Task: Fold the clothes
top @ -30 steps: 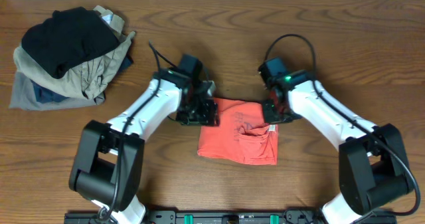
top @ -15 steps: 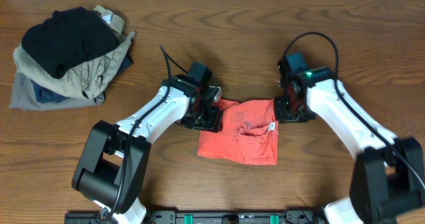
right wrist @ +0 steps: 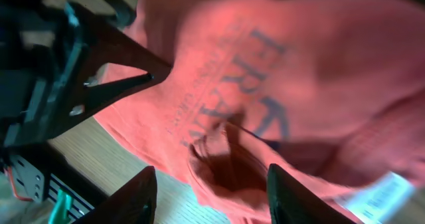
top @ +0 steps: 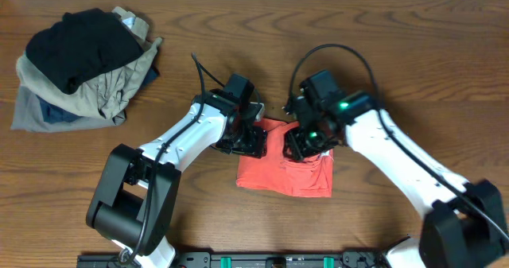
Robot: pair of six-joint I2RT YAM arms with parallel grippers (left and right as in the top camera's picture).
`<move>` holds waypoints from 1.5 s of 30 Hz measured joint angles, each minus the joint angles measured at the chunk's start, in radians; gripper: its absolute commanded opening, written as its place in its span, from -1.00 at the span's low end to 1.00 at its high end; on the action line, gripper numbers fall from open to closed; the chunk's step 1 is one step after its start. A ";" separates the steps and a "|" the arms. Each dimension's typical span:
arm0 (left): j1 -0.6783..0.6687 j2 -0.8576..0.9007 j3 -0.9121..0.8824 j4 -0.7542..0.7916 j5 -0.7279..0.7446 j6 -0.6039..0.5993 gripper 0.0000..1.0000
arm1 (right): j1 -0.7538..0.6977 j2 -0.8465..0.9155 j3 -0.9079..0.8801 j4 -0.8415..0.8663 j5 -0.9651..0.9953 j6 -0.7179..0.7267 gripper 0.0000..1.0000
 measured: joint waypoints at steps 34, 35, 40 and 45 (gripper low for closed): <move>0.000 0.000 0.000 0.008 -0.002 -0.001 0.31 | -0.022 0.059 0.000 -0.355 0.390 0.357 -0.83; 0.000 0.000 0.000 0.010 -0.004 -0.001 0.31 | -0.022 0.037 -0.001 -0.319 0.369 0.346 -0.82; 0.004 0.000 0.011 0.007 -0.047 0.005 0.39 | -0.022 -0.091 0.001 -0.196 0.228 0.259 -0.80; 0.029 -0.002 0.084 0.077 -0.092 0.008 0.44 | -0.022 -0.109 0.001 -0.210 0.147 0.213 -0.80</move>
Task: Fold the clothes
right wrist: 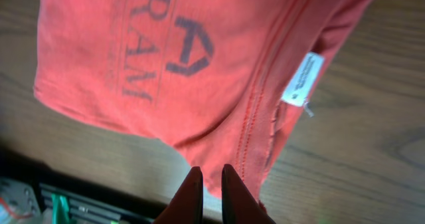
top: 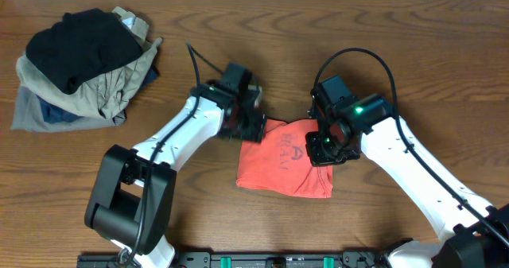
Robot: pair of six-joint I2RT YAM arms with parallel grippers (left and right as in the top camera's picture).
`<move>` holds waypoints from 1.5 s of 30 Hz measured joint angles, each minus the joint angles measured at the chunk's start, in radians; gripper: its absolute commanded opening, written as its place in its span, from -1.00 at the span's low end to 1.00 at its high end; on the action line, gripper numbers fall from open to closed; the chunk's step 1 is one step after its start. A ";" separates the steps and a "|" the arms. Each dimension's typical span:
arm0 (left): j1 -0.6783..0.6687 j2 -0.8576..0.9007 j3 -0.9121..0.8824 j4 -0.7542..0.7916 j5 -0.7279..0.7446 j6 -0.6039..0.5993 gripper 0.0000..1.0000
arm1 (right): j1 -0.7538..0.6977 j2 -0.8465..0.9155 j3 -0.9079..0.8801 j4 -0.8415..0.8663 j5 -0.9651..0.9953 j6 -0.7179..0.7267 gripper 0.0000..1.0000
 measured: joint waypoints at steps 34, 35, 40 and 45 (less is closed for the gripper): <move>-0.018 0.185 0.052 -0.359 -0.132 -0.085 0.04 | -0.230 0.019 -0.421 0.750 0.046 0.064 -0.51; -0.018 0.185 0.051 -0.360 -0.126 -0.092 0.04 | -0.237 0.019 -0.420 0.767 0.050 0.055 -0.49; 0.000 0.162 0.038 -0.364 -0.105 -0.135 0.07 | -0.241 0.019 -0.384 0.742 0.025 -0.029 -0.45; 0.085 -0.009 0.034 -0.284 -0.100 -0.138 0.61 | -0.241 0.019 -0.333 0.648 0.011 -0.071 -0.32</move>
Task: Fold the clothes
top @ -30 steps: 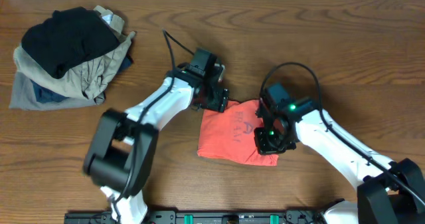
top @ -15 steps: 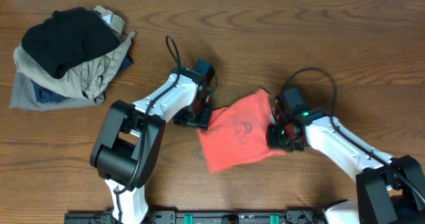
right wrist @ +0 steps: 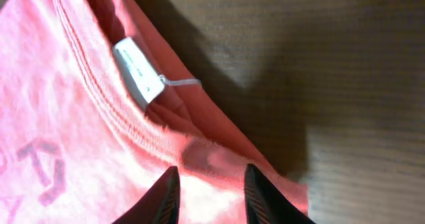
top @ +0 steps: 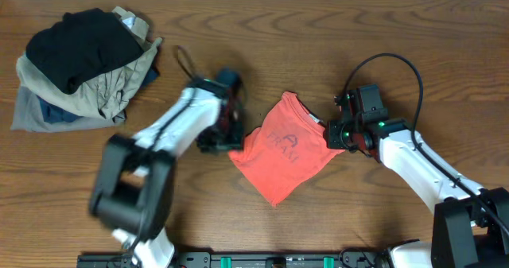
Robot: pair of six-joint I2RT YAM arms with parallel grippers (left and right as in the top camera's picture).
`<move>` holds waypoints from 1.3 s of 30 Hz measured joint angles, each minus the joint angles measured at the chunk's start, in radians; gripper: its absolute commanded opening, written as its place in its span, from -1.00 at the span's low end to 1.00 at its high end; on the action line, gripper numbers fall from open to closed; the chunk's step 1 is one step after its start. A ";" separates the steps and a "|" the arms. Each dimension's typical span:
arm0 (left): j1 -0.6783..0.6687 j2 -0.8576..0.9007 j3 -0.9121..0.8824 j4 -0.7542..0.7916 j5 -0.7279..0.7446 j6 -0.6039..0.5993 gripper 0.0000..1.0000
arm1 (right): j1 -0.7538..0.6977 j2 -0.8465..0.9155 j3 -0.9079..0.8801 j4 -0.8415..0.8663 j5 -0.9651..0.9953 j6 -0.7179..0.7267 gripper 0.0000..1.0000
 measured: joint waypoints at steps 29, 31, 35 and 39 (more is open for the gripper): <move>0.097 0.294 0.037 0.408 0.729 0.377 0.77 | 0.000 -0.373 0.208 -0.582 0.038 -0.074 -0.09; 0.084 0.316 0.045 0.377 0.767 0.375 0.53 | 0.000 -0.373 0.208 -0.588 0.038 -0.074 -0.08; 0.040 0.349 0.047 0.336 0.817 0.382 0.29 | 0.000 -0.374 0.208 -0.589 0.038 -0.074 -0.09; -0.005 0.359 0.046 0.336 0.805 0.371 -0.12 | 0.000 -0.374 0.208 -0.589 0.038 -0.075 -0.10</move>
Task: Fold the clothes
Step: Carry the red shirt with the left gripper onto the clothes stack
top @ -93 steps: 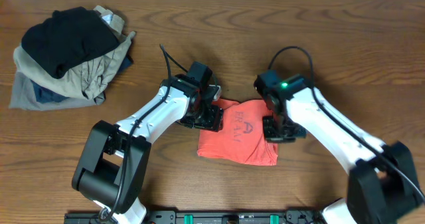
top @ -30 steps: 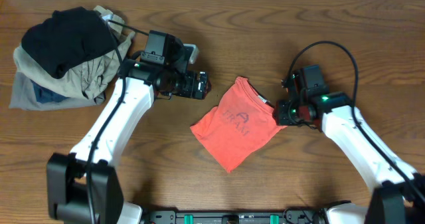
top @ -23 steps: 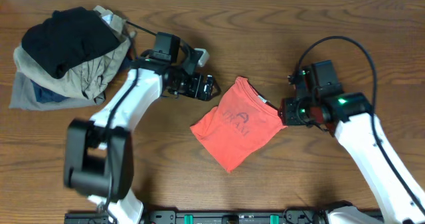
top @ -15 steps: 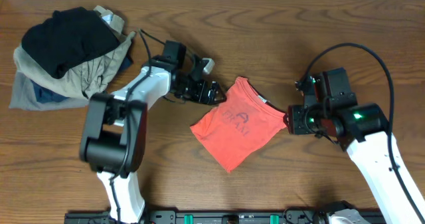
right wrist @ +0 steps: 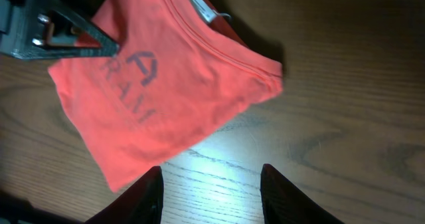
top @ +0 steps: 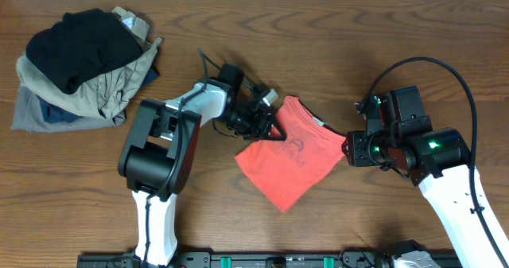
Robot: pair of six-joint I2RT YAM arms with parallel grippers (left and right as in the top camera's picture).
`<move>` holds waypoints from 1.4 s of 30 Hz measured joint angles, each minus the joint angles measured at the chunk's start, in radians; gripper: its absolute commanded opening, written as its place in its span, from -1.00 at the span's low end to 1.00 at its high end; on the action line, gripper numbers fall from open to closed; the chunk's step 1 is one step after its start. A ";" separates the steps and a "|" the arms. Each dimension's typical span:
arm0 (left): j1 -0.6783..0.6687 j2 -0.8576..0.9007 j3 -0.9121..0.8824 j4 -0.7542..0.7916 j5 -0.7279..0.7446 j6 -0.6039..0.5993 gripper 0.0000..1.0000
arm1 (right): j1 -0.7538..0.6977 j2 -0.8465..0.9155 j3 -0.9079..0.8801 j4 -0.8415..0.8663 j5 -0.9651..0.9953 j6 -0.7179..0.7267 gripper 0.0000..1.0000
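A coral-red shirt (top: 288, 155) with dark lettering lies folded on the wooden table, turned like a diamond; in the right wrist view the shirt (right wrist: 159, 91) shows its collar and white tag. My right gripper (top: 351, 150) stands open just off the shirt's right corner, over bare wood, and in its own view the right gripper (right wrist: 209, 197) holds nothing. My left gripper (top: 266, 118) lies at the shirt's upper left edge, one finger (right wrist: 80, 43) touching the cloth; its jaws are not readable.
A heap of unfolded clothes (top: 79, 61), black on khaki and blue, sits at the far left of the table (top: 398, 37). The left arm stretches from the front edge up to the shirt.
My right gripper was nearly closed on the shirt's collar corner; now it is open and drawn back to the right, off the cloth. The left gripper has moved from the shirt's left onto its upper left edge.
Both grippers were over the folded shirt, the right one open. Then the right was shut at the shirt's right edge, the shirt square to the table. Later the shirt lay turned like a diamond, right gripper at its corner. Now the right is open and clear.
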 measured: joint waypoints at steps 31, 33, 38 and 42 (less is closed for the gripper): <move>0.177 -0.320 0.053 -0.107 -0.800 -0.002 -0.88 | 0.000 0.000 0.000 0.013 0.087 0.000 -0.10; 0.195 -0.364 0.071 -0.072 -0.942 0.007 -0.88 | 0.000 0.000 0.000 0.013 0.087 0.000 -0.10; 0.259 -0.391 0.114 0.058 -1.201 0.066 -0.88 | 0.000 0.000 0.000 0.012 0.090 0.000 -0.10; 0.337 -0.391 0.126 0.207 -1.300 0.128 -0.88 | 0.000 0.000 0.000 0.012 0.090 0.000 -0.10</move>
